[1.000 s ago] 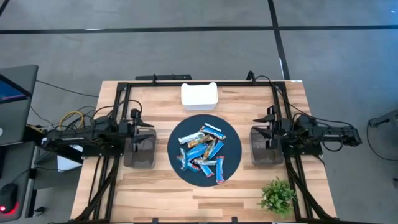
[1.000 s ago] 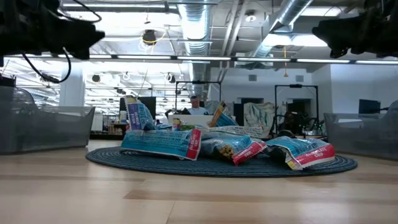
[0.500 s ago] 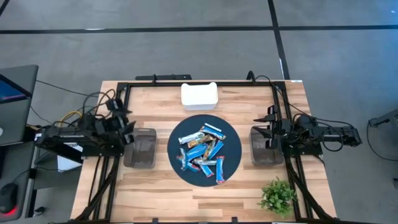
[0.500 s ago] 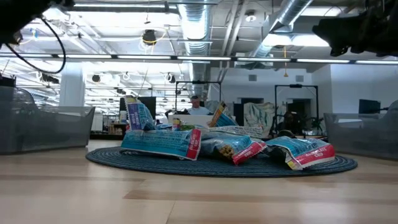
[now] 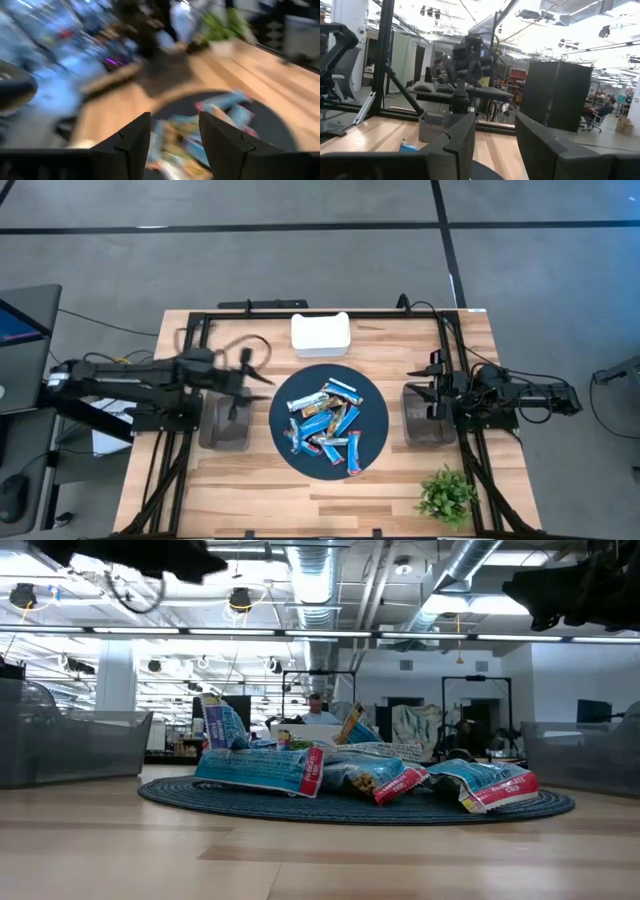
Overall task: Pick and place Granola Bars by type
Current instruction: Put the blue granola bar into the left black bin
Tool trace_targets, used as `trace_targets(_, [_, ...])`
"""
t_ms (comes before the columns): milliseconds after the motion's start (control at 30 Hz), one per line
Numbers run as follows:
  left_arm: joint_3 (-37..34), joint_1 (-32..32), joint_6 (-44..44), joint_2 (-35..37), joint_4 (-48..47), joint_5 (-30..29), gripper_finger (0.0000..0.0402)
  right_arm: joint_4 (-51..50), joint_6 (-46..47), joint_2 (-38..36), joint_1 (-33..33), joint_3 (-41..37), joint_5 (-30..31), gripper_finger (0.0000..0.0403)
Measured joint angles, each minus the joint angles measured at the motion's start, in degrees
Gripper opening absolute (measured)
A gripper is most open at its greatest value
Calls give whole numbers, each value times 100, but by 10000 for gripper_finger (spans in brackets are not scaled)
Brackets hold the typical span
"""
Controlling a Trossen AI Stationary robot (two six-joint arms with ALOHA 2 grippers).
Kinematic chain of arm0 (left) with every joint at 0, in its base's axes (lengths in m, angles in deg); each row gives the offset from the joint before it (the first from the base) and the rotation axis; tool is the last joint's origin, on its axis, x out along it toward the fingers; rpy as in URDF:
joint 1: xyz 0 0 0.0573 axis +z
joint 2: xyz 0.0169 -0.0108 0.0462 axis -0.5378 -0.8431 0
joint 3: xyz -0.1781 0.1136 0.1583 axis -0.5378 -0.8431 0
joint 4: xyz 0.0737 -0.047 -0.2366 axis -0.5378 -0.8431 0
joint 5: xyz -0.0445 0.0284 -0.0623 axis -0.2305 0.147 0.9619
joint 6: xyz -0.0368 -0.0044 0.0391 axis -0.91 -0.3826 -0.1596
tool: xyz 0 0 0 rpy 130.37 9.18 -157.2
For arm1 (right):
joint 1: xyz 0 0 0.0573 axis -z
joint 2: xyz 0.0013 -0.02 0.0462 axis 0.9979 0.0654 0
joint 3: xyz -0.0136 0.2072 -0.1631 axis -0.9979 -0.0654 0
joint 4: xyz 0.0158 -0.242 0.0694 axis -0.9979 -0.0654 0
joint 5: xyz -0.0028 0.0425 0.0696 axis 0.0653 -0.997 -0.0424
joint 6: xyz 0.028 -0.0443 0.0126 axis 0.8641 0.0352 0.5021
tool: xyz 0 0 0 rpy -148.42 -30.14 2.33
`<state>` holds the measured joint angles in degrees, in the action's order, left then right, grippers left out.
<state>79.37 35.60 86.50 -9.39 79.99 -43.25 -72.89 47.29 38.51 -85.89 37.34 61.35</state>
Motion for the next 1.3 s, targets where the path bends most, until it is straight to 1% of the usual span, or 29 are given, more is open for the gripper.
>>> trace_targets(100, [120,-286,-90,-692,39,103,164,-44,0,0,2,0,0,134])
trace_targets(233, [213,-770,-421,-1476,115,-64,164,-177,1,0,2,2,-2,134])
trace_targets(367, [329,-1333,-740,-2160,62,-630,164,-196,0,0,2,2,-2,134])
trace_targets(533, [476,-1914,-761,-2762,-121,-1529,164,-195,0,0,2,2,-2,134])
trace_targets(633, [478,-2121,-698,-3085,-120,-1755,164,-194,0,0,2,2,-2,134])
trace_targets(700, [478,-2207,-678,-3314,-90,-1804,164,-192,0,0,2,2,-2,134])
trace_targets(800, [476,-2312,-622,-3630,155,-1974,164,-189,0,0,2,2,-2,134])
trace_targets(967, [476,-2397,-177,-3883,563,-2339,164,-174,0,-2,2,2,-2,134])
trace_targets(1200, [475,-2396,-59,-3922,673,-2332,164,-185,0,0,2,2,-2,134])
trace_targets(1300, [474,-2384,36,-3922,864,-2115,164,-181,0,-1,2,2,-2,134])
